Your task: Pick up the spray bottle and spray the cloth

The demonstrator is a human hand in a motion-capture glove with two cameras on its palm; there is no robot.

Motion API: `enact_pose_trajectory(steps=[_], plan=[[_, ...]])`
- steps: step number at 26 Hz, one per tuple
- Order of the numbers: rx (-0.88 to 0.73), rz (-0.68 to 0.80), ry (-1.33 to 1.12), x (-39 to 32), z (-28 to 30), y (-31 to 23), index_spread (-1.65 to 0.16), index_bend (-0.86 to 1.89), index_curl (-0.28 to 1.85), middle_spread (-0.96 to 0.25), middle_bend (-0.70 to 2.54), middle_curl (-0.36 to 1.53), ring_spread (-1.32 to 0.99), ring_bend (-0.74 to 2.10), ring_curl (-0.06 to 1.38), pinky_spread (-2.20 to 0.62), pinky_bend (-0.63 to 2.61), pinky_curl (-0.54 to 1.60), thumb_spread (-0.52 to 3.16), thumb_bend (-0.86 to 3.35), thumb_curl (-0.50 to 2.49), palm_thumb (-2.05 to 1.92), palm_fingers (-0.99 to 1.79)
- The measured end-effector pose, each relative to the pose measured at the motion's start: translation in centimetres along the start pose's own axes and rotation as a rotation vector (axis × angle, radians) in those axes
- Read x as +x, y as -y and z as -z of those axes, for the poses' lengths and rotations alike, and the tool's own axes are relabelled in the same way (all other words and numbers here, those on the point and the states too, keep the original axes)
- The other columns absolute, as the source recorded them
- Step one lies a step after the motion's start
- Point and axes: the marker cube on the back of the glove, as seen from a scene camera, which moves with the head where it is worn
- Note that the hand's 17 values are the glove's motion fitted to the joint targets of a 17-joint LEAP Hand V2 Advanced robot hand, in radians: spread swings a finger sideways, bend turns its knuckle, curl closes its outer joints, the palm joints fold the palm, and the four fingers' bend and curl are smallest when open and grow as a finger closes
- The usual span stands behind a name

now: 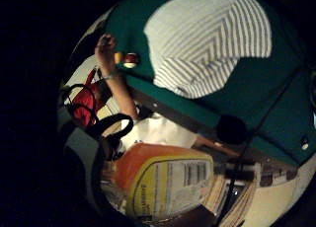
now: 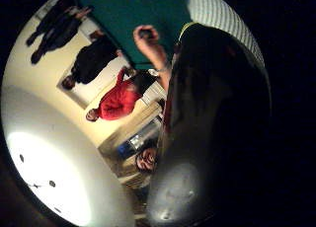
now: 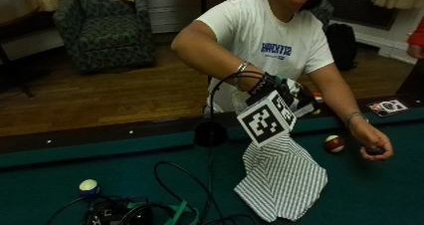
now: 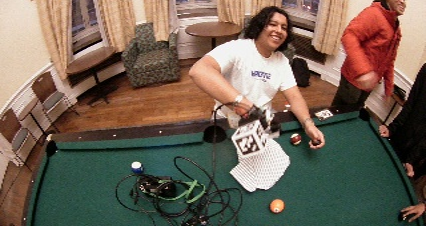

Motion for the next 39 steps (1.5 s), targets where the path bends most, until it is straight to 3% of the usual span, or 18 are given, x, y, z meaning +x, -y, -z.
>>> enact_pose_trajectory(steps=[11, 18, 28, 39], plan=[[0.212, 0.54, 0.085, -7.6, 2.7, -6.8, -0.24, 0.42, 0.63, -0.18, 0.72, 0.58, -0.22, 0.8, 0.51, -0.3, 0.56, 0.44, 0.52, -0.02, 0.85, 0.94, 1.39], [0.304, 0.854, 0.103, -9.5, 0.6, -5.3, -0.25, 0.43, 0.63, -0.18, 0.72, 0.58, -0.22, 0.79, 0.51, -0.3, 0.56, 0.44, 0.52, -0.02, 0.86, 0.93, 1.39], [0.351, 0.94, 0.124, -10.4, -7.5, 6.2, -0.25, 0.43, 0.64, -0.18, 0.72, 0.59, -0.22, 0.8, 0.51, -0.29, 0.57, 0.44, 0.5, -0.03, 0.87, 0.93, 1.38], [0.443, 0.895, 0.22, -8.5, -12.0, 18.1, -0.25, 0.43, 0.64, -0.18, 0.72, 0.59, -0.21, 0.8, 0.51, -0.29, 0.56, 0.44, 0.49, -0.03, 0.88, 0.93, 1.38]])
